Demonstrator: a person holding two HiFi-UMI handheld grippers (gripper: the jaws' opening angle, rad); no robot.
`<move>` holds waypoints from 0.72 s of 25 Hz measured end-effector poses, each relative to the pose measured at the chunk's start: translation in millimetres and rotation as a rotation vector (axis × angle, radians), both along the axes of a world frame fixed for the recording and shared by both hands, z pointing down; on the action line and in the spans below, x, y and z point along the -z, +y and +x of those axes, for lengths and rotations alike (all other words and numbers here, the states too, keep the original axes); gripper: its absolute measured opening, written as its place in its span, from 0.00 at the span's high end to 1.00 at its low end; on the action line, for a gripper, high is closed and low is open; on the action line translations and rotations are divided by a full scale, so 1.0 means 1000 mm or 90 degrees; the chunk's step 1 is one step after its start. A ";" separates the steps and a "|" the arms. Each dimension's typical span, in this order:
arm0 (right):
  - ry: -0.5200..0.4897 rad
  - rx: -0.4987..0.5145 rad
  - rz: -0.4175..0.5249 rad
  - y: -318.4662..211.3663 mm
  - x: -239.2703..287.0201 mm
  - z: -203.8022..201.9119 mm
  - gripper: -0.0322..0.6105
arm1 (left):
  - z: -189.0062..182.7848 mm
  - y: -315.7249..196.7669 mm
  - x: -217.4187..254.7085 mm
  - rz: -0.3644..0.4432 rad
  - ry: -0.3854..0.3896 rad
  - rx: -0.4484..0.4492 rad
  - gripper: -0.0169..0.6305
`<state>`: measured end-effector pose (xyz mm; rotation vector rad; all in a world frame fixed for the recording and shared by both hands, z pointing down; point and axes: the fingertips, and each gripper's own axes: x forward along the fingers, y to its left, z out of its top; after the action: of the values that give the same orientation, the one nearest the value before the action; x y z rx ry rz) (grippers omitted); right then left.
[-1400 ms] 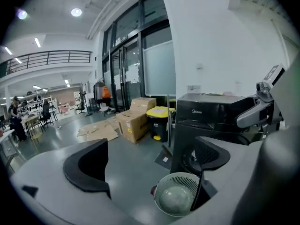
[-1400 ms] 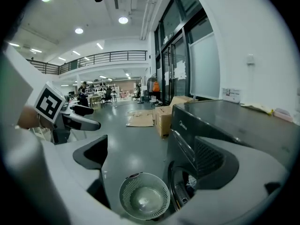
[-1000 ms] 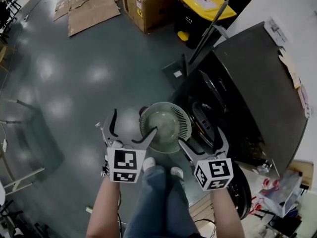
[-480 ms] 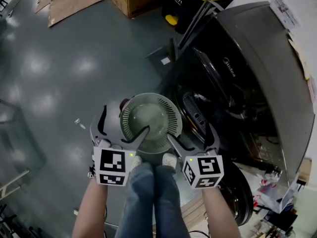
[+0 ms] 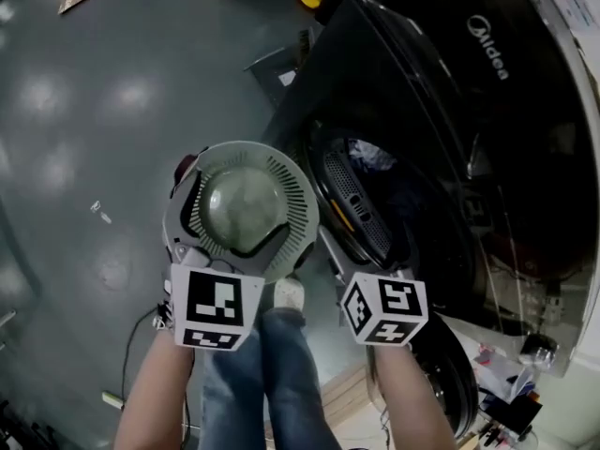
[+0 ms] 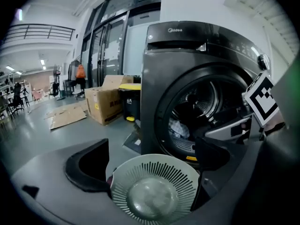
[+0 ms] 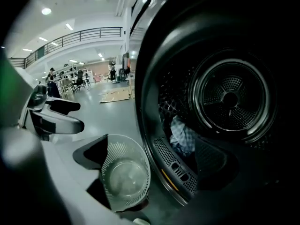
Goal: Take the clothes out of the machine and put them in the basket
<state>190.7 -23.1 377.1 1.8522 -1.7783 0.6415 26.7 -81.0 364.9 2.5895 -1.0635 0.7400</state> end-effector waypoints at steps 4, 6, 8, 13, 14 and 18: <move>0.011 -0.022 0.005 -0.003 -0.034 0.020 0.06 | 0.013 0.008 -0.037 -0.022 -0.004 0.009 0.10; 0.022 -0.022 0.011 -0.007 -0.047 0.028 0.06 | 0.018 0.010 -0.050 -0.025 -0.006 0.014 0.10; 0.034 -0.021 0.016 -0.011 -0.057 0.037 0.06 | 0.023 0.011 -0.060 -0.027 -0.006 0.022 0.10; 0.078 -0.034 0.020 -0.025 -0.073 0.065 0.06 | 0.029 0.010 -0.080 -0.049 -0.004 0.059 0.10; 0.090 -0.036 0.022 -0.029 -0.075 0.071 0.06 | 0.029 0.009 -0.083 -0.054 -0.006 0.066 0.10; 0.153 -0.038 0.028 -0.050 -0.087 0.094 0.06 | 0.034 0.002 -0.094 -0.062 -0.015 0.084 0.10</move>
<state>285.2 -73.3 464.2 1.9281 -1.5988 0.3835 60.3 -79.5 458.9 2.4092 -1.1614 0.7722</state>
